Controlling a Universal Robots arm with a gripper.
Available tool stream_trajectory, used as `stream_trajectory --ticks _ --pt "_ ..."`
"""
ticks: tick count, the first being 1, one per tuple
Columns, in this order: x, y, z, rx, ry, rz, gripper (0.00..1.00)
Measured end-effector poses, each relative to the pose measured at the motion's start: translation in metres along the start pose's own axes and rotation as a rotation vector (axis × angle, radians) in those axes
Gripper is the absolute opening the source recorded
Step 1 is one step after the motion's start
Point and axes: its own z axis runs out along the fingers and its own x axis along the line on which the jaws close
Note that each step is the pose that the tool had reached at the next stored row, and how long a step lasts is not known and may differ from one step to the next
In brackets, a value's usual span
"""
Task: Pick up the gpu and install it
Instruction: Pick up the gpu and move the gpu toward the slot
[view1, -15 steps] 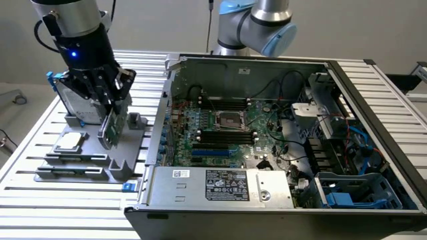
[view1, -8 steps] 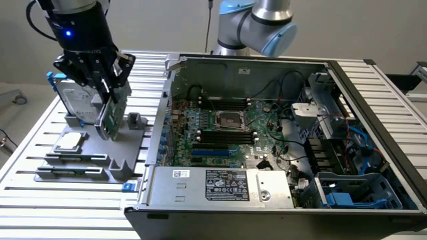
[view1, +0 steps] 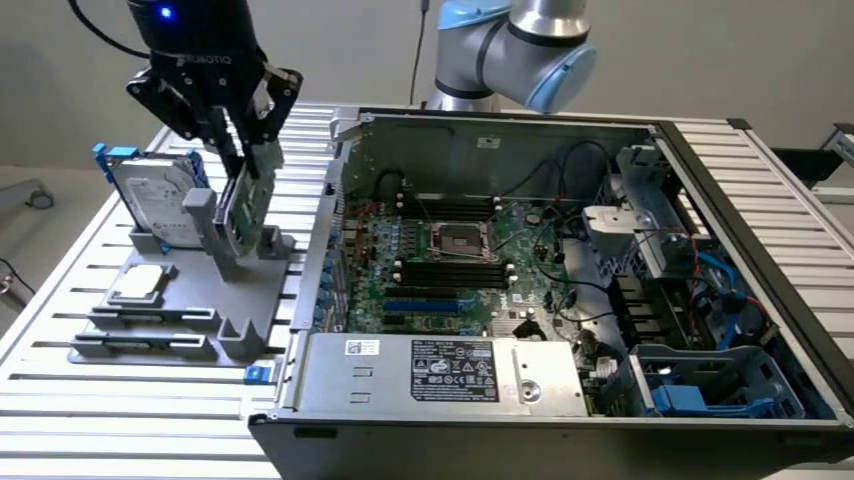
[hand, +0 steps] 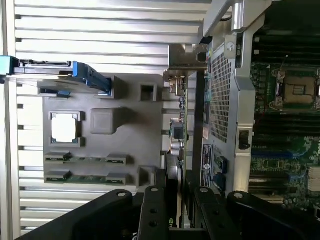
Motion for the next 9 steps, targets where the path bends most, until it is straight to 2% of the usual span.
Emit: stream_trajectory --ticks 6,9 --pt "-0.027 -0.0002 -0.0265 -0.0001 0.0092 0.000 0.26" --pt "-0.041 -0.0003 -0.0350 -0.0007 0.0150 0.000 0.26"
